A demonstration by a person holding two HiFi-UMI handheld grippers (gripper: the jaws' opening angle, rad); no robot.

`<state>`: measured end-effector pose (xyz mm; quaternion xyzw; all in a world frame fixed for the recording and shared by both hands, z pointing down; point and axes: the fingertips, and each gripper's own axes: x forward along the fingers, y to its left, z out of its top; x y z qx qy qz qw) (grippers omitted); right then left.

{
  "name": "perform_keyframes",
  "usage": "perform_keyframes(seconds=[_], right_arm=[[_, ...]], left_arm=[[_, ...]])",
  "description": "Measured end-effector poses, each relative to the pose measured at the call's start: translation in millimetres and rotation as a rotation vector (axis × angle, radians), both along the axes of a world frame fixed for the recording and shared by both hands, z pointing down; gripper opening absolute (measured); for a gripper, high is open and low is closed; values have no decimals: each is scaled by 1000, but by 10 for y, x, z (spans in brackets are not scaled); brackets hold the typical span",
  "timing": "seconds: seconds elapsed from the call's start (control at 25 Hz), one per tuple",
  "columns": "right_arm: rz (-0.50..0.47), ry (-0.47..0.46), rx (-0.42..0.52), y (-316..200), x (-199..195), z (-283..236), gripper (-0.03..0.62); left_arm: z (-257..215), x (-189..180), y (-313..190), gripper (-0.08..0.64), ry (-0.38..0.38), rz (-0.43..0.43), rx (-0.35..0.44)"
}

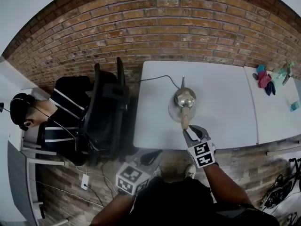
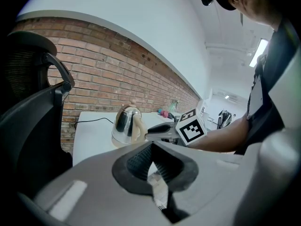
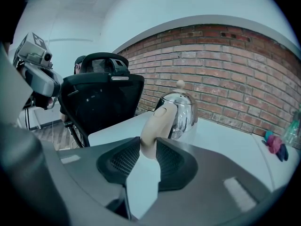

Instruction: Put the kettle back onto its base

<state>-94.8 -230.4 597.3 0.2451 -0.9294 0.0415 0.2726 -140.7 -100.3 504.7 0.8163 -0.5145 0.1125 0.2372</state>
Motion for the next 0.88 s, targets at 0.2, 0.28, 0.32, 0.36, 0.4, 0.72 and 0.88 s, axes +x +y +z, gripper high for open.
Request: perform_keyframes(seconds=[0.2,0.28,0.32,0.36,0.4,0.72,0.88], right_arm=[[22,1,10,41,40,-41,135],[40,-1,15,72,93,-80,135],[52,-6,17,97,118,-116,132],[65,-17,15,126,140,-169,123],[81,-31,12,155,167,-226,112],[179,-151,-14,529,331,-699,28],[196,-193,-23,796,346,-902,28]], left_arm=[[24,-15,29,1,4,28,-4],[32,-10,32,1,5,48,-1],[37,-10,31,1,5,60,2],[43,-9,27,1,5,73,4],[49,-6,22,1,6,87,5],[-1,72,45,1,17,221,28],[-36,126,113,1,37,283,48]])
